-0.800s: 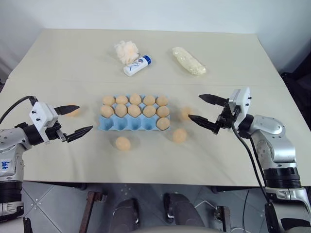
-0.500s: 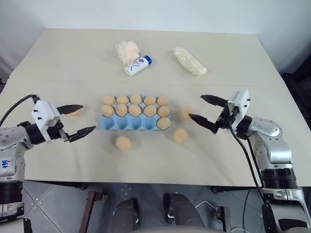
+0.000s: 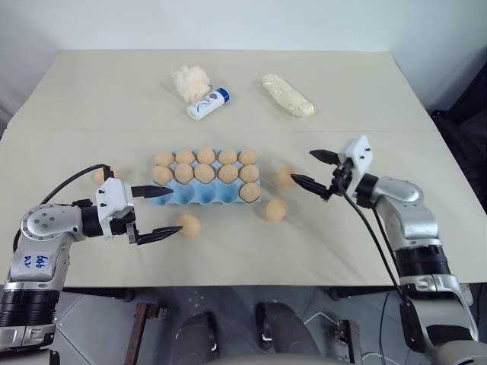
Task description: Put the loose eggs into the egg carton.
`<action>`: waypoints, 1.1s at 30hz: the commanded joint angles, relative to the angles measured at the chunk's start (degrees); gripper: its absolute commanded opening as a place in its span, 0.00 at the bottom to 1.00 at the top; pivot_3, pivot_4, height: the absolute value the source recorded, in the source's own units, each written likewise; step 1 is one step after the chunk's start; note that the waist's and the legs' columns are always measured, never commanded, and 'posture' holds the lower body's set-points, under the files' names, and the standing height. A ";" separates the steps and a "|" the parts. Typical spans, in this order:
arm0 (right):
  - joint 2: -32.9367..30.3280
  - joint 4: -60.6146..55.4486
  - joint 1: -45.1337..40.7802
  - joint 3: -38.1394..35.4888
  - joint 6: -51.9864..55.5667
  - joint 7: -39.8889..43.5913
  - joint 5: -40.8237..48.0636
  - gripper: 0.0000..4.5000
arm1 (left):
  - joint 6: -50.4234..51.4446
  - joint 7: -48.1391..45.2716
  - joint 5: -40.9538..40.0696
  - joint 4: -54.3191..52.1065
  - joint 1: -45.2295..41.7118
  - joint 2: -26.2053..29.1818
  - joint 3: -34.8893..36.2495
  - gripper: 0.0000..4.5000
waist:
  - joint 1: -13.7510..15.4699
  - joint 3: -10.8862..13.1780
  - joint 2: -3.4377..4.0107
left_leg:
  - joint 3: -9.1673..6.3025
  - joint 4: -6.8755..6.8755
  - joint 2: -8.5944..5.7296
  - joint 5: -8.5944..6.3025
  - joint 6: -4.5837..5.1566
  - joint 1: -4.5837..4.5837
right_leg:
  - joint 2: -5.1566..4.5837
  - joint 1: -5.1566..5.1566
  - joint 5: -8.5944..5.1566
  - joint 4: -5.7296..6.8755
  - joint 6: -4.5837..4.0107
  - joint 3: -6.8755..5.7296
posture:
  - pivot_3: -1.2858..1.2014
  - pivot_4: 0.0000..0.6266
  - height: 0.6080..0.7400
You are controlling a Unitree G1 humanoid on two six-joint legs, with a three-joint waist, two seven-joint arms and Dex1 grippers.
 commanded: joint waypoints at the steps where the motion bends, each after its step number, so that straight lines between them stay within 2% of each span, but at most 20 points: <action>1: 1.02 2.90 -2.52 0.92 -0.12 0.24 -1.24 1.00 | -0.94 0.64 0.11 -1.16 0.60 0.14 1.15 1.00 | 0.11 0.00 0.00 | -0.04 0.00 0.00 -0.01 -0.01 0.00 | 0.00 0.00 0.00 0.00 0.00 -0.04 | 0.52 0.24 1.00; 8: 3.52 15.45 -7.09 1.05 -4.69 -0.94 -4.43 1.00 | -0.99 2.04 -0.19 -2.93 2.97 0.47 2.38 1.00 | 0.28 0.00 0.00 | -0.02 -0.02 -0.01 -0.02 -0.10 -0.12 | -0.05 -0.01 0.02 -0.18 0.04 -0.08 | 0.52 0.24 1.00; 11: 3.45 16.14 -6.84 0.64 -6.68 0.68 -3.83 0.87 | -1.08 2.34 -0.23 -2.91 3.26 0.81 3.12 1.00 | 0.22 0.00 0.00 | -0.02 -0.02 -0.01 -0.02 -0.09 -0.12 | -0.05 -0.01 0.02 -0.17 0.04 -0.08 | 0.52 0.24 1.00; 17: 3.24 12.67 -6.25 0.07 -8.01 4.48 -2.41 0.44 | -1.43 2.41 -0.05 -1.63 2.55 0.92 3.68 1.00 | -0.03 0.00 0.01 | -0.03 -0.02 0.00 -0.06 -0.01 -0.06 | -0.04 0.00 0.02 -0.07 0.04 -0.07 | 0.52 0.24 1.00; 21: 3.01 6.78 -5.82 1.94 -8.09 6.90 -3.38 0.44 | -1.78 2.43 -0.02 -0.39 2.42 1.16 4.28 1.00 | -0.03 0.01 0.01 | -0.04 -0.02 0.00 -0.05 -0.02 -0.05 | -0.03 -0.01 0.02 -0.03 0.04 -0.08 | 0.52 0.24 1.00; 28: 10.04 -13.31 -4.28 7.85 5.31 5.76 -0.24 0.44 | -3.08 2.73 0.92 5.14 4.31 2.06 6.83 1.00 | -0.05 0.01 0.02 | -0.08 -0.08 0.05 -0.05 -0.04 -0.04 | -0.03 -0.06 0.00 0.03 0.00 -0.11 | 0.52 0.24 1.00; 33: 12.42 -12.97 -3.07 10.96 4.78 3.68 -2.82 0.44 | -2.78 3.46 0.89 4.27 4.22 1.75 6.56 1.00 | 0.78 -0.01 -0.02 | -0.24 -0.05 -0.05 -0.08 0.03 -0.16 | -0.22 0.00 0.00 -0.11 0.01 -0.34 | 0.52 0.24 1.00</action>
